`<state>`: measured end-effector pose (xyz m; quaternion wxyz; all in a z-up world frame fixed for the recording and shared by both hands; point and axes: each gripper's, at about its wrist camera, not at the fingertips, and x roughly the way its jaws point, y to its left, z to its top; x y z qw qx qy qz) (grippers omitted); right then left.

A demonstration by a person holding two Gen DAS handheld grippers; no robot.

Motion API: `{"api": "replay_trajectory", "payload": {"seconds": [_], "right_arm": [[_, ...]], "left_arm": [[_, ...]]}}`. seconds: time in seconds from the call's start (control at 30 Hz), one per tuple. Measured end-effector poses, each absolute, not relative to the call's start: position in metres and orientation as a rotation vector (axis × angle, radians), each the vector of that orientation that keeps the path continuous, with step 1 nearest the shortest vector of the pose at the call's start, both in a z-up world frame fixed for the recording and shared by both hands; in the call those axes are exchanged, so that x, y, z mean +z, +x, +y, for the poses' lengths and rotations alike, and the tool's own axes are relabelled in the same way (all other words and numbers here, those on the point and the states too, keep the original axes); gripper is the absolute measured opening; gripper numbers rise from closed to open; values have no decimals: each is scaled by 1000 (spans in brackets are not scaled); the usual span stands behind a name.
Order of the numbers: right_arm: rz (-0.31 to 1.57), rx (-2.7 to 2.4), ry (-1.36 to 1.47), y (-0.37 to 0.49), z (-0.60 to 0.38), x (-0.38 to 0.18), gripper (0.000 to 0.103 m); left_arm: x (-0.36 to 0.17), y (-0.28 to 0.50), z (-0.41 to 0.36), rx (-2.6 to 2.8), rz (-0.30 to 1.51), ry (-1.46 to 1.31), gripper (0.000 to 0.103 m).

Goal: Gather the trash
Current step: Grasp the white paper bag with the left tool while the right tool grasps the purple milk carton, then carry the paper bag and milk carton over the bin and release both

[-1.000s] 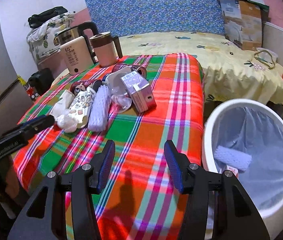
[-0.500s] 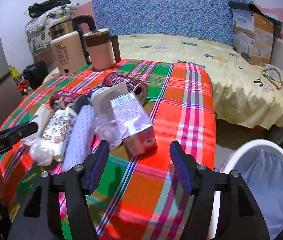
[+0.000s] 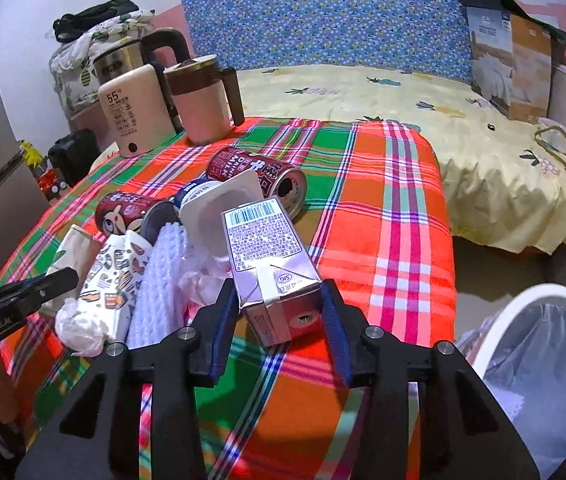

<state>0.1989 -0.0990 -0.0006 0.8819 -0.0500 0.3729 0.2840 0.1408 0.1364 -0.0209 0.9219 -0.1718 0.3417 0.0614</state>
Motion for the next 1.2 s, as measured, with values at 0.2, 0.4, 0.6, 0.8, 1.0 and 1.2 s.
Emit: {"api": "replay_trajectory", "payload": {"seconds": [0.2, 0.4, 0.6, 0.8, 1.0, 1.2], "right_arm": [[767, 566, -58, 184, -119, 5, 43], [768, 544, -13, 166, -140, 7, 42], [752, 535, 18, 149, -154, 14, 42], [730, 540, 36, 132, -162, 19, 42], [724, 535, 53, 123, -170, 19, 42], [713, 504, 73, 119, -186, 19, 42]], "left_arm": [[-8, 124, 135, 119, 672, -344, 11], [4, 104, 128, 95, 650, -341, 11], [11, 91, 108, 55, 652, -326, 11], [13, 82, 82, 1, 665, -306, 11], [15, 79, 56, -51, 678, -282, 11], [14, 83, 31, -103, 699, -260, 11]]}}
